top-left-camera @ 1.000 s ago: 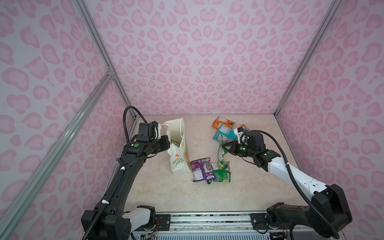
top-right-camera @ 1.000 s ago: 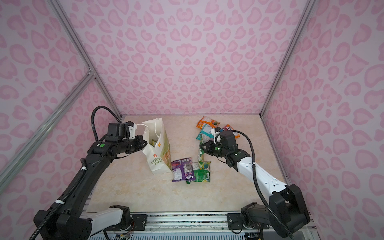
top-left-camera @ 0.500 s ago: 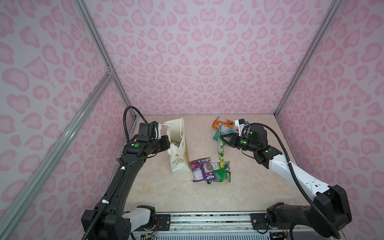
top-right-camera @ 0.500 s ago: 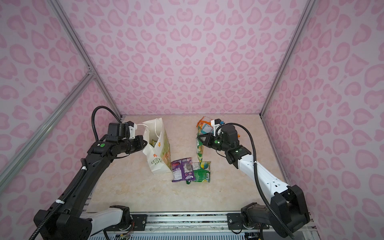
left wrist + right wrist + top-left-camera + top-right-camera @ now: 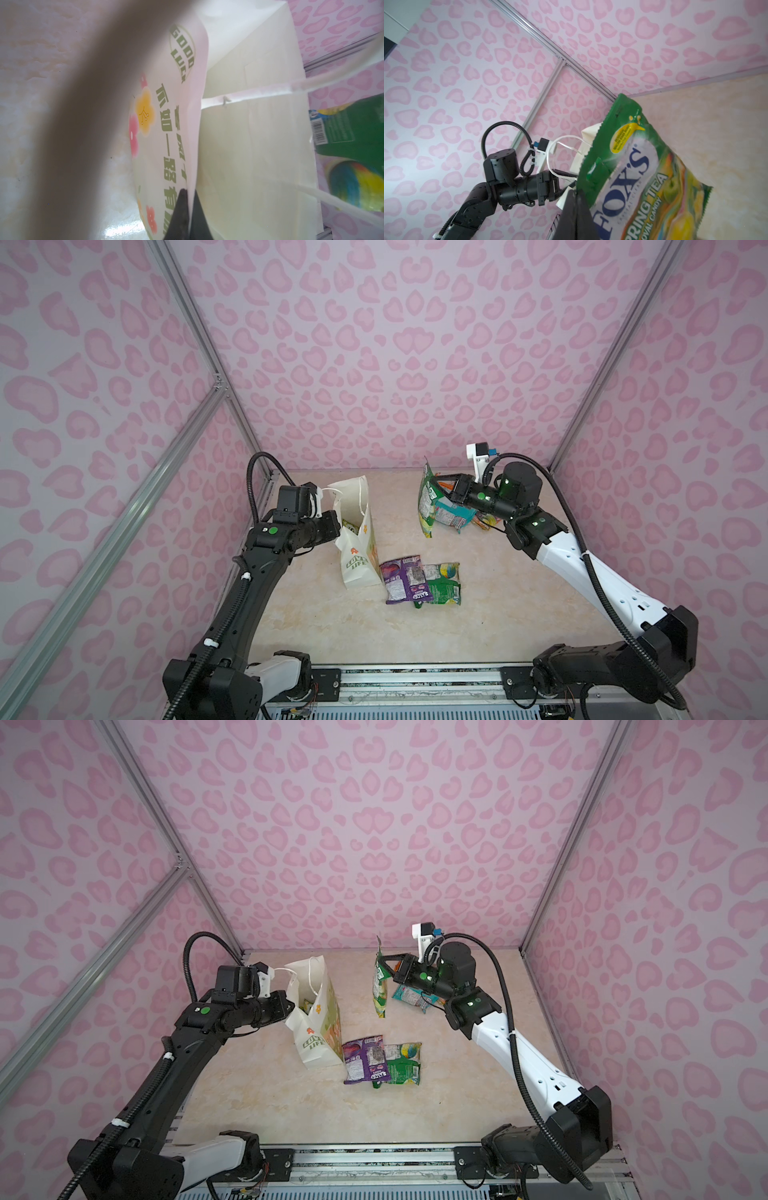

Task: Place the snacks into the paper bag
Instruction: 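Lift the green packet with the right gripper and carry it over the bag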

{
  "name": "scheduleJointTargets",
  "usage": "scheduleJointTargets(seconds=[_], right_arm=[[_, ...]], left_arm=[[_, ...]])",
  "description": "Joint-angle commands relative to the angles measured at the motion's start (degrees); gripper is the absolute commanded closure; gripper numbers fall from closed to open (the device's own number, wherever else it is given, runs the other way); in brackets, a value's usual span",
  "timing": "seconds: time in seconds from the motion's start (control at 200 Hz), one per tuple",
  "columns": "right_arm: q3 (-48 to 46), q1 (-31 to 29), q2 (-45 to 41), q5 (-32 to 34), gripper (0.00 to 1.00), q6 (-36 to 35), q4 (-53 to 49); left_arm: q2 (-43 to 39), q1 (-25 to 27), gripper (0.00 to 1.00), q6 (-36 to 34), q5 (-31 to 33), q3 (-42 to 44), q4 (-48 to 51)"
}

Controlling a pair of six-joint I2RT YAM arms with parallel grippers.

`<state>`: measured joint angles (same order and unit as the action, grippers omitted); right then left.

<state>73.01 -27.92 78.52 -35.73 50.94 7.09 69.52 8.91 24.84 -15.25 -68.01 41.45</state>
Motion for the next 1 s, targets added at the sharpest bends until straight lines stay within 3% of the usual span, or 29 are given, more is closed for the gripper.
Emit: scheduleJointTargets(seconds=[0.0, 0.34, 0.81, 0.995], right_arm=[[4.7, -1.3, 2.4, 2.1, 1.00, 0.3, 2.6], [23.7, -6.2, 13.3, 2.4, 1.00, 3.4, 4.3], [54.9, -13.7, 34.8, 1.7, 1.00, 4.4, -2.6], [59.1, -15.1, 40.5, 1.0, 1.00, 5.6, -4.3]], left_arm=[[0.1, 0.1, 0.96, -0.7, -0.1, 0.0, 1.3], [-0.1, 0.1, 0.96, -0.6, -0.4, 0.0, 1.3], [-1.5, 0.0, 0.96, -0.6, -0.8, -0.2, 0.9], [-2.7, -0.3, 0.96, -0.5, -0.4, 0.0, 0.4]])
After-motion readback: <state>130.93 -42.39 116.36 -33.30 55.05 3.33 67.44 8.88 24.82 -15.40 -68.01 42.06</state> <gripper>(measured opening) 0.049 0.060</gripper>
